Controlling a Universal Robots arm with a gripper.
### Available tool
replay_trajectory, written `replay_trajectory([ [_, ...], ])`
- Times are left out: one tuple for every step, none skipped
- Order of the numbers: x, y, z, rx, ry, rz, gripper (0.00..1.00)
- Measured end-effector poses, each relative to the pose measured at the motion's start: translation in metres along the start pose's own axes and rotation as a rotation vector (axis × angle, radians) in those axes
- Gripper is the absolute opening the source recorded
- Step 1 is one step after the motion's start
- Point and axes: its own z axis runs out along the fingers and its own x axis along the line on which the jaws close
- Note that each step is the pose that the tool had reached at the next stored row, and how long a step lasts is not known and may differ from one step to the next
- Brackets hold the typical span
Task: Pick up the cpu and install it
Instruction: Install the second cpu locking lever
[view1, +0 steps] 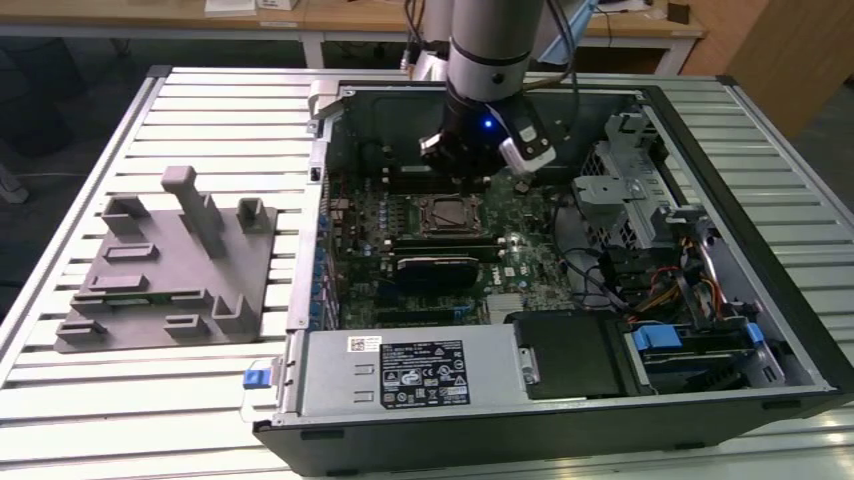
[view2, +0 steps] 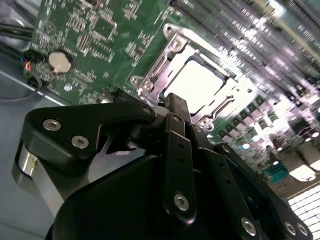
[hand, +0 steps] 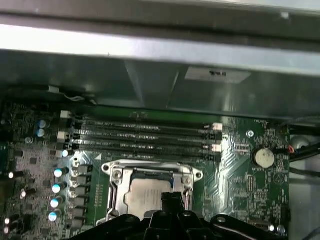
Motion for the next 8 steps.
replay_trajectory([
  [0.0001, -0.0017, -0.0002, 0.0, 0.0, 0.0, 0.11],
  [0.0002, -0.0027, -0.0006, 0.0, 0.0, 0.0, 0.11],
  [0.0002, -0.0029, -0.0015, 0.0002, 0.0001, 0.0, 0.11],
  [0.0002, -0.0029, -0.0031, 0.0001, 0.0002, 0.0, 0.11],
  [0.0001, -0.0026, -0.0057, 0.0001, 0.0003, 0.0, 0.11],
  [0.0, -0.0023, -0.0084, 0.0, 0.0005, 0.0, 0.11],
  [0.0, -0.0022, -0.0101, 0.0, 0.0008, 0.0, 0.11],
  [-0.0001, -0.0029, -0.0102, -0.0003, 0.001, 0.0, 0.11],
])
